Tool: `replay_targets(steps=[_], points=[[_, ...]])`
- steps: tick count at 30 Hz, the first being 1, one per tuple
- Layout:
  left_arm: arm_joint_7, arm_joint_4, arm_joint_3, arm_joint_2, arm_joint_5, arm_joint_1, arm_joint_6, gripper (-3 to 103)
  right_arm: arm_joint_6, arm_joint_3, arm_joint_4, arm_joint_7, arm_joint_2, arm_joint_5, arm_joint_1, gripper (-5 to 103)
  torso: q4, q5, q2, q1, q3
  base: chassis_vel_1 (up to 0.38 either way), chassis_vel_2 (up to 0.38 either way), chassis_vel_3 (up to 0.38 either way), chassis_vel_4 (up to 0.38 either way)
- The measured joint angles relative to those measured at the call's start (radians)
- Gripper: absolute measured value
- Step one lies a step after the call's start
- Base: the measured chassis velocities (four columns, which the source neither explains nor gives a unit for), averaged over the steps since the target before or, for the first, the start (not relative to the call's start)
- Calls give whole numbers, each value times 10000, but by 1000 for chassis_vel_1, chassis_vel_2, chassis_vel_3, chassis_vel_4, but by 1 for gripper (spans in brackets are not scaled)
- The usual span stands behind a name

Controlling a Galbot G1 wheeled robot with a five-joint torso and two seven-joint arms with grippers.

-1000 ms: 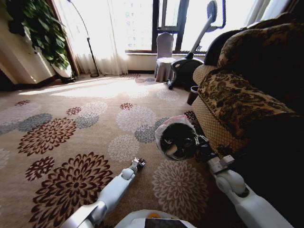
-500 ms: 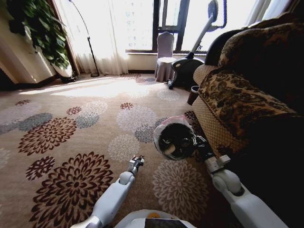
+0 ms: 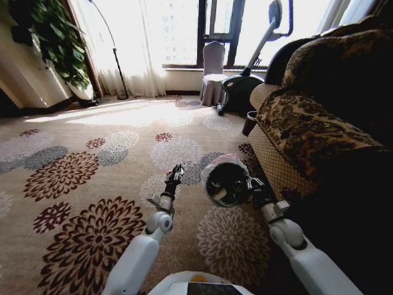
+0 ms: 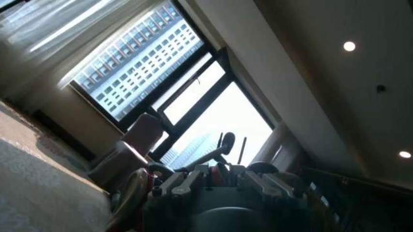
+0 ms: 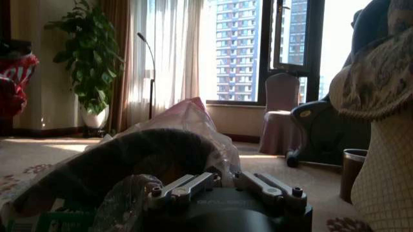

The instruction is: Pick up the trash from the ground and place it into the trash bin.

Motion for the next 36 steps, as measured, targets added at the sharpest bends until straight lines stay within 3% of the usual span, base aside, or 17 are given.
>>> replay_targets(steps=[1,2,5,9,14,26,31,34,36], points=[[148,-536,198,123,-569,167,258,19,-58,-288,-68,4,-45,77,151,0,0,-3,0,1,0,0,0,0,0],[148,-536,198,123,-569,167,258,19,-58,-288,-68,4,-45,77,151,0,0,-3,0,1,0,0,0,0,0],[271,-1755,1173,475,-2170,683,941,19,-182,-1086,-72,-12,-102,105,223,0,7,2,0,0,0,0,0,0,0],[233,-1977,2044,504,-2876,754,1292,19,-268,-1477,-60,-13,-89,65,358,0,5,-1,0,-1,0,0,0,0,0],[28,-1265,2736,195,-2959,425,1537,19,-438,-1713,405,-9,-340,323,484,0,1,-2,0,0,1,0,0,0,0],[-393,-398,2527,11,-3127,108,1893,18,-499,-1548,1029,-7,-442,586,83,0,1,-3,0,0,0,0,0,0,0],[-446,-194,2275,-56,-3082,70,2005,33,-502,-1425,1132,-5,-393,582,-48,0,3,-3,0,0,0,0,0,0,0],[-199,-91,2247,-37,-2837,176,2023,49,-502,-1314,1173,-2,-425,588,-137,0,0,-3,0,0,0,0,0,0,0],[-58,-83,2227,-45,-2757,246,1999,49,-502,-1269,1211,-2,-413,591,-181,0,1,-3,0,0,0,0,0,0,0]])
